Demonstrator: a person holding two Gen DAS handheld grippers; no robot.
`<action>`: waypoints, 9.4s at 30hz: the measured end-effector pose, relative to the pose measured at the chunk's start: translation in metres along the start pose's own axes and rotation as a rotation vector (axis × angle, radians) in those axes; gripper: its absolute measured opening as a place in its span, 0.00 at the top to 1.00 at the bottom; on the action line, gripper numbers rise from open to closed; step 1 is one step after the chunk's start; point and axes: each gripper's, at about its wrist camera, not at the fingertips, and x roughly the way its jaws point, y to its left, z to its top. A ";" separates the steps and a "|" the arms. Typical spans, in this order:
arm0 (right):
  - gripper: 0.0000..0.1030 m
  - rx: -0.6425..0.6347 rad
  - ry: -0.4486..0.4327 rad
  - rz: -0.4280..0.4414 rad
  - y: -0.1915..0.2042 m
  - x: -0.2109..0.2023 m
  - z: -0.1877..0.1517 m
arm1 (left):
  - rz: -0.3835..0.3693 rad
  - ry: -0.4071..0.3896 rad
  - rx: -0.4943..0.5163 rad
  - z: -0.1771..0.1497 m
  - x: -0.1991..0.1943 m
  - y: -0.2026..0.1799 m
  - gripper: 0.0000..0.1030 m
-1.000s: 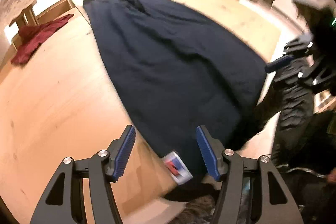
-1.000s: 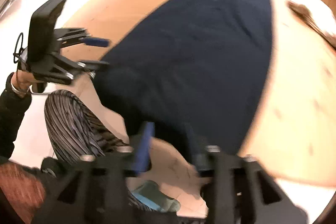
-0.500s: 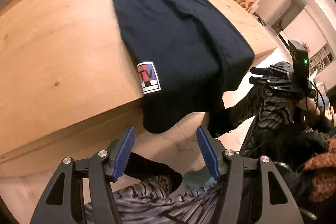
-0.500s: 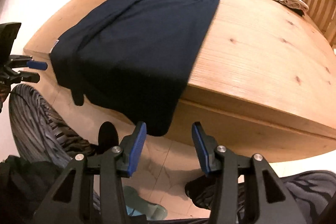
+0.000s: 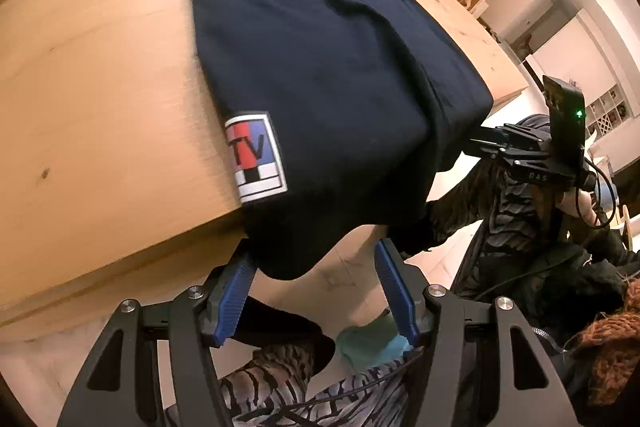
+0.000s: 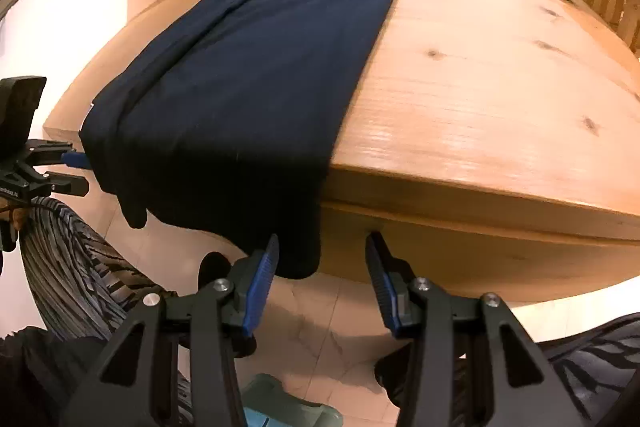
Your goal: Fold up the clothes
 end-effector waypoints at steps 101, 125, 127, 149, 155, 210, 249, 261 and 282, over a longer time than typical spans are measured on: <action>0.60 -0.405 0.239 -0.053 0.027 0.002 0.206 | 0.051 -0.029 0.219 0.205 0.008 0.045 0.42; 0.56 -0.315 0.215 -0.102 -0.001 0.013 0.242 | 0.231 -0.001 0.263 0.331 0.039 0.058 0.86; 0.56 -0.317 0.211 -0.099 -0.002 0.012 0.242 | 0.239 -0.006 0.249 0.332 0.038 0.062 0.87; 0.50 -0.309 0.184 -0.090 -0.005 0.007 0.235 | 0.243 -0.069 0.255 0.332 0.027 0.063 0.92; 0.49 -0.311 0.181 -0.089 -0.004 0.006 0.234 | 0.234 -0.115 0.232 0.328 0.007 0.071 0.92; 0.48 -0.405 0.275 -0.060 0.005 -0.033 0.201 | 0.141 0.008 0.380 0.177 0.045 -0.050 0.35; 0.67 -0.401 0.094 -0.006 -0.017 -0.015 0.254 | 0.298 -0.041 0.369 0.258 0.078 -0.029 0.44; 0.66 -0.482 0.121 0.034 -0.013 -0.055 0.174 | 0.207 0.001 0.465 0.179 0.075 -0.083 0.42; 0.62 -0.620 0.019 -0.020 0.042 -0.057 0.149 | 0.240 -0.012 0.425 0.189 0.089 -0.099 0.32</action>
